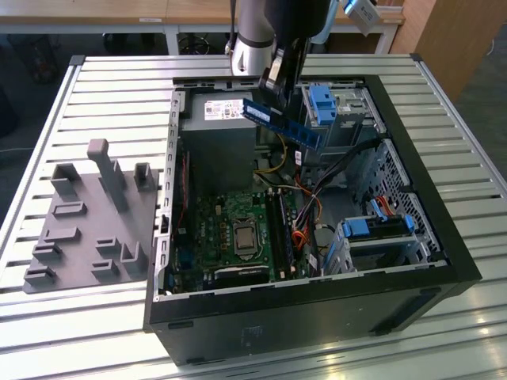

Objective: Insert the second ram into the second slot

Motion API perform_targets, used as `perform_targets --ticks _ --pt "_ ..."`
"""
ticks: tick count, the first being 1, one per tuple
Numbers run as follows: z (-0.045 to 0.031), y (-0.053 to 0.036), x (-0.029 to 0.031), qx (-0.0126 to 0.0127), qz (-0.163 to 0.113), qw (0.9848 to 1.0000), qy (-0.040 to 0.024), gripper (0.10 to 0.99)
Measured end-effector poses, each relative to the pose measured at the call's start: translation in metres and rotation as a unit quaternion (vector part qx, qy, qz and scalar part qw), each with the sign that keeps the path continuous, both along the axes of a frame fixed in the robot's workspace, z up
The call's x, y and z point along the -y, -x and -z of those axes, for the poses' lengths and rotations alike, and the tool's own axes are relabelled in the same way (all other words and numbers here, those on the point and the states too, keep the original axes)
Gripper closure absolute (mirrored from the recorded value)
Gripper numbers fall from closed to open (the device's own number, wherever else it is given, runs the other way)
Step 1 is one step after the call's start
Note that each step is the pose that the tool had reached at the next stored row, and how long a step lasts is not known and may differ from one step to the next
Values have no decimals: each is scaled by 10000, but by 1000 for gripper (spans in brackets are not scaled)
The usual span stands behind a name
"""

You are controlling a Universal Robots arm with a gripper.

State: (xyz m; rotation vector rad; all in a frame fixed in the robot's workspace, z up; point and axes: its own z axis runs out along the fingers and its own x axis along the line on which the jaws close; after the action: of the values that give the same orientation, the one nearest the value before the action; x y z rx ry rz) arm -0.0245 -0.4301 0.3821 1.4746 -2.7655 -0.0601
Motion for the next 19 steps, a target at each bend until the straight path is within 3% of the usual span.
perform_targets --ticks 19 --pt "0 0 0 0 356 9994 0 949"
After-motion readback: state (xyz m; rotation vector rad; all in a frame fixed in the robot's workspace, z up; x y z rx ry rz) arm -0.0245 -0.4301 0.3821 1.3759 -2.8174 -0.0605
